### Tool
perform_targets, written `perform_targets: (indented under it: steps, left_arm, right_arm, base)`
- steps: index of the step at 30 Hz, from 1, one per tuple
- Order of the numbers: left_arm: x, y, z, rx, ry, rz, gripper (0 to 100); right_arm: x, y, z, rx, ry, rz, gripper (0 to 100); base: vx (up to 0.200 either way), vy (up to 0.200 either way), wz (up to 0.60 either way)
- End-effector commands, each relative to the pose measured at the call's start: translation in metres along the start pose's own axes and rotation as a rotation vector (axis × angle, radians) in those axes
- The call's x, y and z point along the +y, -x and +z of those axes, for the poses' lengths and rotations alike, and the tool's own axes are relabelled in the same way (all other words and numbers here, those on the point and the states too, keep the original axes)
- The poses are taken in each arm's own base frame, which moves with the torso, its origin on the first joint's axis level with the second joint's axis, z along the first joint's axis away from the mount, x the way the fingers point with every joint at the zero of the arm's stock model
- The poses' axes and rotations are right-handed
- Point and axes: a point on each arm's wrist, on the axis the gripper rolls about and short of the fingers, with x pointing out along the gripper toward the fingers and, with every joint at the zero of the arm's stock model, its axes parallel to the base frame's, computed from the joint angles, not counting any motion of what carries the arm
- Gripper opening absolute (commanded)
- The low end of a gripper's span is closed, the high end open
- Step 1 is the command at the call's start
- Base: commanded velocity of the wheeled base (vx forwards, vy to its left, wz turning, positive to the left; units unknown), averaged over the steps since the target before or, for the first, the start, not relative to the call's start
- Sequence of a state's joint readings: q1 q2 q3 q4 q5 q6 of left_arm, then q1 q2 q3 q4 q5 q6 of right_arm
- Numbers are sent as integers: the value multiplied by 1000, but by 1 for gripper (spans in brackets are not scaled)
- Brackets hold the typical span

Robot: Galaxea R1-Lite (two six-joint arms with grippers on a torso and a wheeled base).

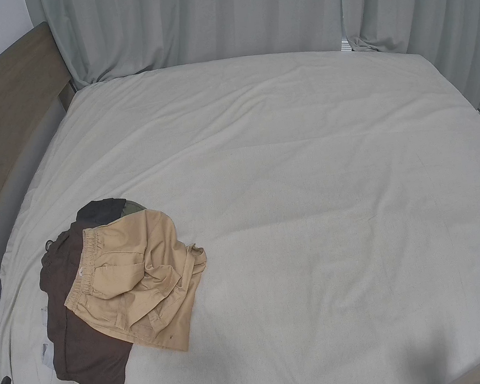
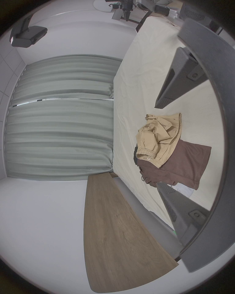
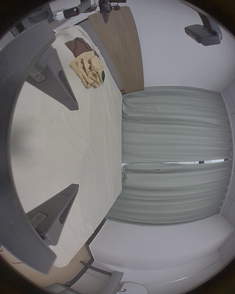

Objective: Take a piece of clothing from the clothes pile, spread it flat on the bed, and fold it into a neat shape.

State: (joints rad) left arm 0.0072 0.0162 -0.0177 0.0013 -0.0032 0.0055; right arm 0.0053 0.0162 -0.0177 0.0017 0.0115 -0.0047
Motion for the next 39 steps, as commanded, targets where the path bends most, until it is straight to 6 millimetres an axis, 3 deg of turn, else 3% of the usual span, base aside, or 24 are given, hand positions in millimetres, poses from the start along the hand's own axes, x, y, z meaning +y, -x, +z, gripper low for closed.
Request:
perform_targets:
  steps: [1, 39]
  left_arm:
    - [0, 0, -5, 2, 2, 4, 100]
    - [0, 0, -5, -5, -28, -18, 100]
  right_arm:
    - [0, 0, -5, 1, 0, 2, 100]
    - [0, 0, -5, 3, 3, 2, 100]
  base:
    - [0, 0, 0]
    - [0, 0, 0]
